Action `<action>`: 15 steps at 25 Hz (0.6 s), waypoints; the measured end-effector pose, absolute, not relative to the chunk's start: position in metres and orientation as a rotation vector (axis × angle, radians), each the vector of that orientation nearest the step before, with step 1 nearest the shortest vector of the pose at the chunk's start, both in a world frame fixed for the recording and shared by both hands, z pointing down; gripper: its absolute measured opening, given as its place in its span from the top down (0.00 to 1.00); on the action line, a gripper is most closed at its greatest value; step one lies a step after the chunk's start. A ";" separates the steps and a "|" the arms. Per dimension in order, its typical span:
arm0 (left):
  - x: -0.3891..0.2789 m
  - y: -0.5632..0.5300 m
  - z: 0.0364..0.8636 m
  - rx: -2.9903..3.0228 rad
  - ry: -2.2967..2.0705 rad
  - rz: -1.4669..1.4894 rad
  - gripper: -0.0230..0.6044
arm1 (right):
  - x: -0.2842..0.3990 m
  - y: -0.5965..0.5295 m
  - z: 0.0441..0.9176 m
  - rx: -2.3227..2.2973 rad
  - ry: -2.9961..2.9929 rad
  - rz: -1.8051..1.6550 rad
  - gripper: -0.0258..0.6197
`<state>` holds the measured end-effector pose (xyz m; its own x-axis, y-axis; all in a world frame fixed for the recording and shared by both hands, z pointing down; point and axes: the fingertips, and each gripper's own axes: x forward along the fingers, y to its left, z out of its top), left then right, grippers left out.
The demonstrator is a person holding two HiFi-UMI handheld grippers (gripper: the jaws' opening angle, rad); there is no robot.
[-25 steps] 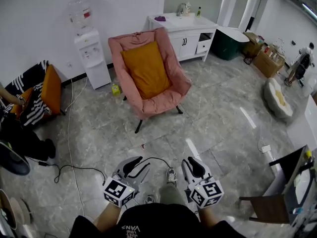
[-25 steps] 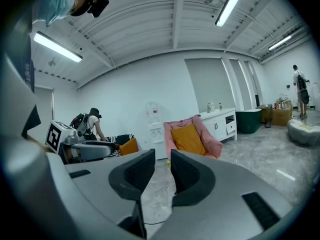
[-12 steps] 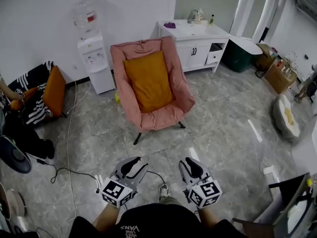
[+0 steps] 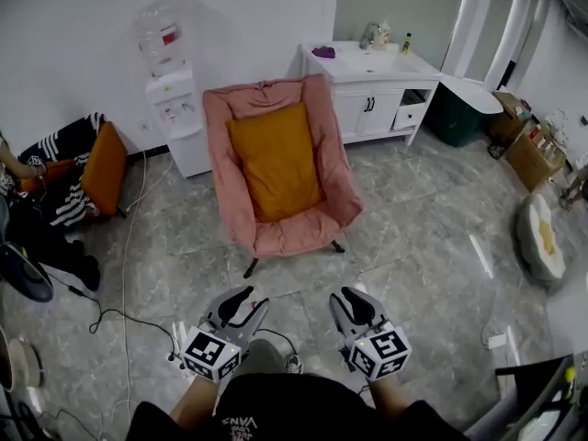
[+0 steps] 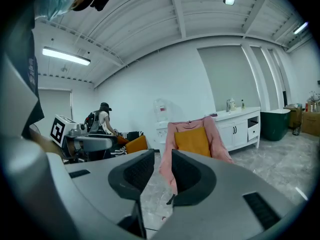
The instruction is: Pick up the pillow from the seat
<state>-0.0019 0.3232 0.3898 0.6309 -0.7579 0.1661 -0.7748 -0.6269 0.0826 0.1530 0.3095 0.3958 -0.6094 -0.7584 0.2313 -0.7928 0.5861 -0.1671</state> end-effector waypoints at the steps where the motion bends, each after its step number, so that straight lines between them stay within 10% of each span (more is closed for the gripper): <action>1: -0.003 0.318 0.390 2.693 -1.292 0.177 0.73 | 0.154 0.303 0.396 1.310 -2.681 0.389 0.82; 15: -0.019 0.171 0.411 2.623 -1.335 0.152 0.73 | 0.160 0.169 0.408 1.376 -2.652 0.429 0.82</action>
<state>-0.0186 0.1715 0.4112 0.5879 -0.7890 0.1787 -0.8089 -0.5743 0.1256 0.1602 0.1690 0.4077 -0.5785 -0.7805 0.2371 -0.8154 0.5458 -0.1928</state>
